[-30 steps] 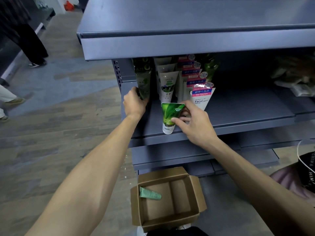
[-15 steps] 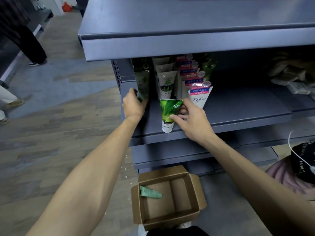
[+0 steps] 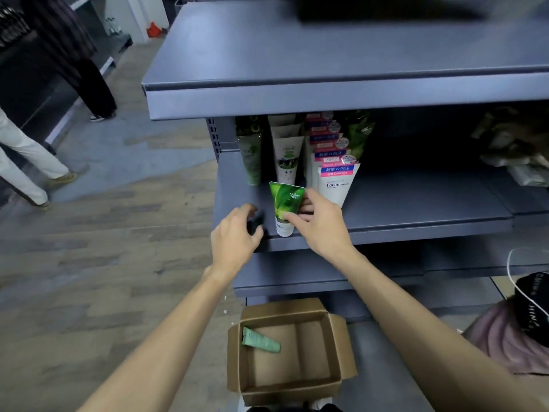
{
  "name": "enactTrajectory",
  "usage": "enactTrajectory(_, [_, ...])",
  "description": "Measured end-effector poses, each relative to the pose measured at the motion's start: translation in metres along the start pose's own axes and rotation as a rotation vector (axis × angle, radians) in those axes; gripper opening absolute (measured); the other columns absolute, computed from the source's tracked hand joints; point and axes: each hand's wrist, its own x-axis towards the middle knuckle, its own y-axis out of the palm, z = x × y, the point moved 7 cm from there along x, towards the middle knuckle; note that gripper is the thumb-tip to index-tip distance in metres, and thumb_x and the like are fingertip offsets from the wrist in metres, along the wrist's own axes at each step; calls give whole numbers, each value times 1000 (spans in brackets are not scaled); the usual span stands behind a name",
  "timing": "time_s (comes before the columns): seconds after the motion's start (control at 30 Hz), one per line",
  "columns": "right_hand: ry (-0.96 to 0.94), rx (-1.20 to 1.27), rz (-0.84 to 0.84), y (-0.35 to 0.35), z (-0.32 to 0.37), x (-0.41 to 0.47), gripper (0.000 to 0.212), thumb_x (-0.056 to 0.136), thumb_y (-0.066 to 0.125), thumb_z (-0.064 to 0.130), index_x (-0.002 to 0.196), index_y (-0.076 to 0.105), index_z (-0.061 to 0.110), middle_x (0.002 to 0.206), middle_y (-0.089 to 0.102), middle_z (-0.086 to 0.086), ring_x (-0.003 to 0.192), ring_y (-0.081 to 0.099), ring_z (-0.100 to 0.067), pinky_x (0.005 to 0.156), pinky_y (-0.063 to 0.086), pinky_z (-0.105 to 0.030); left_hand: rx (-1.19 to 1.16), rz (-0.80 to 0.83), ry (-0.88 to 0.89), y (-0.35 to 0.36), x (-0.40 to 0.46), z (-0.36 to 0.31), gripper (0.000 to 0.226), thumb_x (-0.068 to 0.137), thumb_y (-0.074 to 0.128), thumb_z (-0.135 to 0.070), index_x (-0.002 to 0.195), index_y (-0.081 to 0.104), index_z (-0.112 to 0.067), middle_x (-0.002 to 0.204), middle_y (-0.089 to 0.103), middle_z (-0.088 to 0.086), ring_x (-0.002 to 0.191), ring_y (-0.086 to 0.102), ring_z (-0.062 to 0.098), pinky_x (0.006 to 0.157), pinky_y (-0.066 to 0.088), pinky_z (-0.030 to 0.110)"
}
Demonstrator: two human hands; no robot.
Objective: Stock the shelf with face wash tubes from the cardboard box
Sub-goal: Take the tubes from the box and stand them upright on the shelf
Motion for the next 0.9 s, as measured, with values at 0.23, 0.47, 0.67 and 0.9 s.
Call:
enactTrajectory(0.23, [-20,121,44,-13,-5,-15,27,82,77,11,105,64,17,91,70,10,87,69,0,82,55,-16,69,44,-14,0,-22,-27,32,77,68,-30,107,60,-26,102,68,-11,99,63,19,70,50,34])
enactTrajectory(0.47, [-9,108,84,-39,-22,-33,29,83,76,14,108,64,18,95,71,6,85,69,4,77,54,-11,65,79,-50,18,-49,-52,31,77,69,-30,105,57,-25,101,68,-11,99,63,19,69,49,36])
enactTrajectory(0.67, [-27,67,68,-57,-23,-49,29,84,75,16,110,64,19,101,73,4,91,68,2,85,55,-17,80,89,21,15,-60,-75,30,79,68,-29,106,56,-25,105,66,-11,100,63,17,71,51,36])
enactTrajectory(0.9, [-34,33,-12,-77,-6,-74,27,84,74,15,109,64,20,98,73,7,92,68,1,87,57,-26,-21,79,114,1,-64,-92,30,80,67,-28,108,57,-26,106,66,-14,101,63,12,74,53,36])
